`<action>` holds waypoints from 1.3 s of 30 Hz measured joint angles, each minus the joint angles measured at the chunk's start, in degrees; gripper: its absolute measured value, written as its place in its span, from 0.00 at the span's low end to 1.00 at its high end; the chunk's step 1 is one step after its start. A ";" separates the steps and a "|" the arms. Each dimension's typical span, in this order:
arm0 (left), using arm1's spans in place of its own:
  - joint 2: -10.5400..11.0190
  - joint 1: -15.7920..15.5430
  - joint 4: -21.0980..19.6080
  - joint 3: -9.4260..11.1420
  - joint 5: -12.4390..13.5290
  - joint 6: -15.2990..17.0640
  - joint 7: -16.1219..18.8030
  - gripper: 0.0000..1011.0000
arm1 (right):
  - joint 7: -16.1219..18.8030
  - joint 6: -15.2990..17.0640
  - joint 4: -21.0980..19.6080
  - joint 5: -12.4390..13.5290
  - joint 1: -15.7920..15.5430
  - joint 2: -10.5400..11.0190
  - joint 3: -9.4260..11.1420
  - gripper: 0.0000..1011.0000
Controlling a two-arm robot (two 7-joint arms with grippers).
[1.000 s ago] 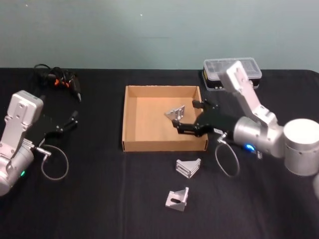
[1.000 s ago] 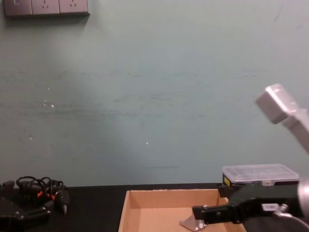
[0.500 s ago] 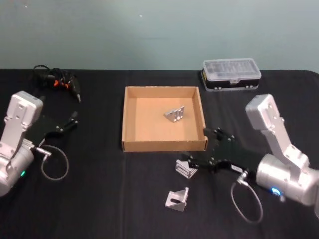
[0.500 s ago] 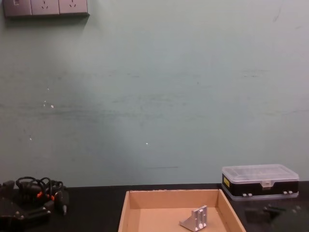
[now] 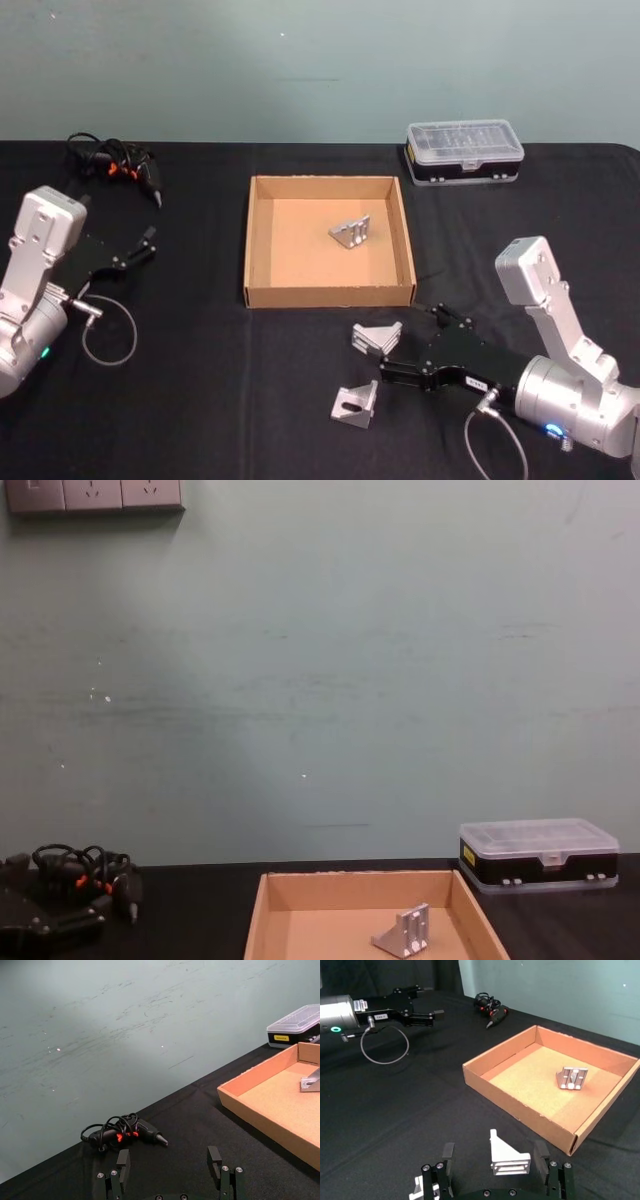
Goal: Use one hand to pick up the angle iron from the table and place it into the box.
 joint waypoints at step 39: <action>0.00 0.00 0.00 0.00 0.00 0.00 0.00 1.00 | -1.00 -0.59 7.47 -1.77 3.06 -4.17 -2.22 0.99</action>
